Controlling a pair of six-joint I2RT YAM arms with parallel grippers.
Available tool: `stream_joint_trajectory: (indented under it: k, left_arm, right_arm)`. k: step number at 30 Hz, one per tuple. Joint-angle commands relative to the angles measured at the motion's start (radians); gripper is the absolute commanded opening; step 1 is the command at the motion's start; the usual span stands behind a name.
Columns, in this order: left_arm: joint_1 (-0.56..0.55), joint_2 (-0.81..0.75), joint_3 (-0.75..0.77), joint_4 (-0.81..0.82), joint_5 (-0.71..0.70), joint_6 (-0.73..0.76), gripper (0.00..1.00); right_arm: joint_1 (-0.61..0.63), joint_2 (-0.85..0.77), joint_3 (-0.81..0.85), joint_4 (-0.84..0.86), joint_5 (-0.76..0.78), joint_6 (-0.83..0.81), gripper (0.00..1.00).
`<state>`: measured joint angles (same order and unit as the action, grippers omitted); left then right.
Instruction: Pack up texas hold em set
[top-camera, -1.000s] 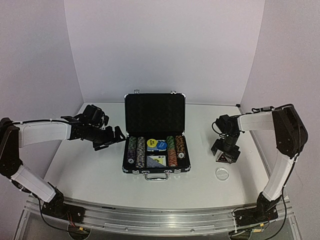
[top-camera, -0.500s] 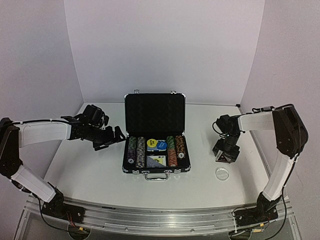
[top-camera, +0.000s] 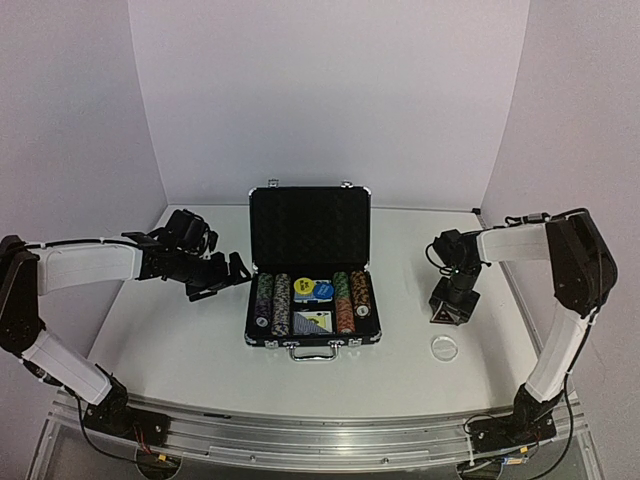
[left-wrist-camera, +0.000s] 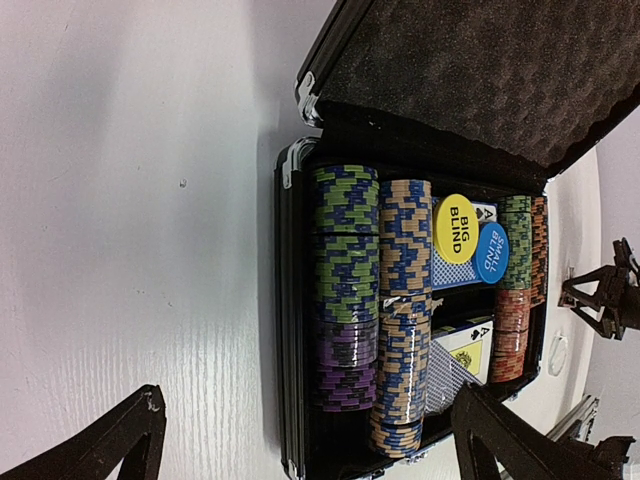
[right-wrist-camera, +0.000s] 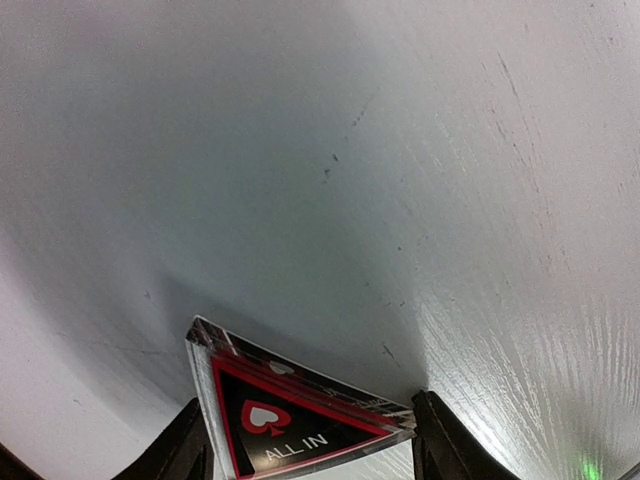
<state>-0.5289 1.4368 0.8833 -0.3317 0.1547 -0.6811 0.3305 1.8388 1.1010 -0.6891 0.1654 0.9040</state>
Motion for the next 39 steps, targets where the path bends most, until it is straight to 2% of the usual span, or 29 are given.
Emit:
stream_joint_trajectory:
  k: [1, 12, 18, 22, 28, 35, 39]
  left_arm:
    - [0.004, -0.011, 0.048, 0.011, -0.011, 0.005, 1.00]
    - [0.004, -0.013, 0.051, 0.018, -0.011, 0.005, 1.00]
    - [0.004, -0.015, 0.057, 0.016, -0.021, 0.005, 1.00]
    - [0.004, -0.023, 0.055, 0.011, -0.033, 0.004, 1.00]
    - [0.004, -0.042, 0.042, 0.003, -0.045, 0.003, 1.00]
    - [0.006, -0.084, 0.010, -0.007, -0.062, -0.002, 1.00]
    - [0.006, -0.104, -0.005, -0.011, -0.066, -0.001, 1.00]
  right_arm:
    - [-0.002, -0.017, -0.024, 0.025, -0.012, -0.022, 0.50]
    - [0.015, -0.199, 0.010, 0.017, -0.092, -0.116, 0.48]
    - [0.166, -0.201, 0.128, -0.032, -0.090, -0.142, 0.48]
    - [0.307, -0.118, 0.273, -0.036, -0.101, -0.151, 0.47]
    - [0.474, 0.095, 0.526, -0.043, -0.132, -0.191, 0.47]
    - [0.576, 0.332, 0.735, -0.090, -0.125, -0.211, 0.46]
    - [0.603, 0.390, 0.803, -0.116, -0.075, -0.220, 0.46]
